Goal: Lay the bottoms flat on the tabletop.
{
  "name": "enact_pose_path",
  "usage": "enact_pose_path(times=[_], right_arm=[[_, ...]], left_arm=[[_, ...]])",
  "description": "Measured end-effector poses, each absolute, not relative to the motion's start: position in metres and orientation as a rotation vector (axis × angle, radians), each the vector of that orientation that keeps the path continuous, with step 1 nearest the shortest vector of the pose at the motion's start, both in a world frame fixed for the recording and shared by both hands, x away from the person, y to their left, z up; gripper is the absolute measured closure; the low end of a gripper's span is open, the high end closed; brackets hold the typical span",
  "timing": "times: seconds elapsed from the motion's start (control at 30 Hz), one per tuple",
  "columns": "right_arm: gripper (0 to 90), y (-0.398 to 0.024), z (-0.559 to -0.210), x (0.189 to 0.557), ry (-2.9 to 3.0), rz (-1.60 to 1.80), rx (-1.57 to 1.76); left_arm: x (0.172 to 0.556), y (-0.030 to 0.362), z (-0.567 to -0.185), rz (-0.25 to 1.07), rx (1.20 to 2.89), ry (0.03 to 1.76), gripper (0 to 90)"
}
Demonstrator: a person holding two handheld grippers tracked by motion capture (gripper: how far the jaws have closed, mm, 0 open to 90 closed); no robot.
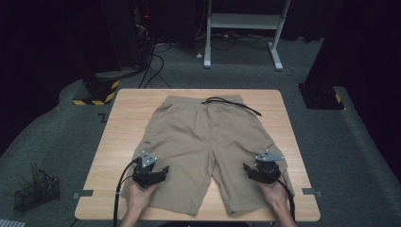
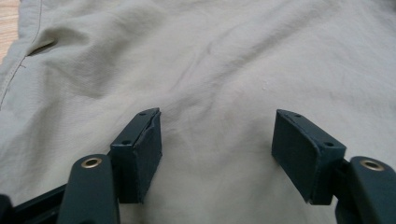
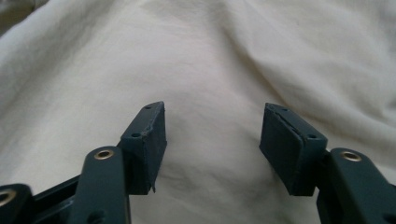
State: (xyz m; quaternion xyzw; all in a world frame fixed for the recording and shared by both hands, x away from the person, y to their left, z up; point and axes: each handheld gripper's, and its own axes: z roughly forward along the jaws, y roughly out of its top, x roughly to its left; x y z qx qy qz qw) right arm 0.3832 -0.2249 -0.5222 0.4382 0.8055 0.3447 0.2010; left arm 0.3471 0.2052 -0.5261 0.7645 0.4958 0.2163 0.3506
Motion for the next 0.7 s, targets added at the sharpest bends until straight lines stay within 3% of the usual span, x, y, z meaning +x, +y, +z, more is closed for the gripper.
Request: enact_pose_path(times=[0.7], right_arm=[[38.8,-0.2319,-0.5224,0.3806,2.235,0.958,1.251]], left_arm=[[0.3454,0.2049,-0.5266,0.589,1.974,1.302,32.3]])
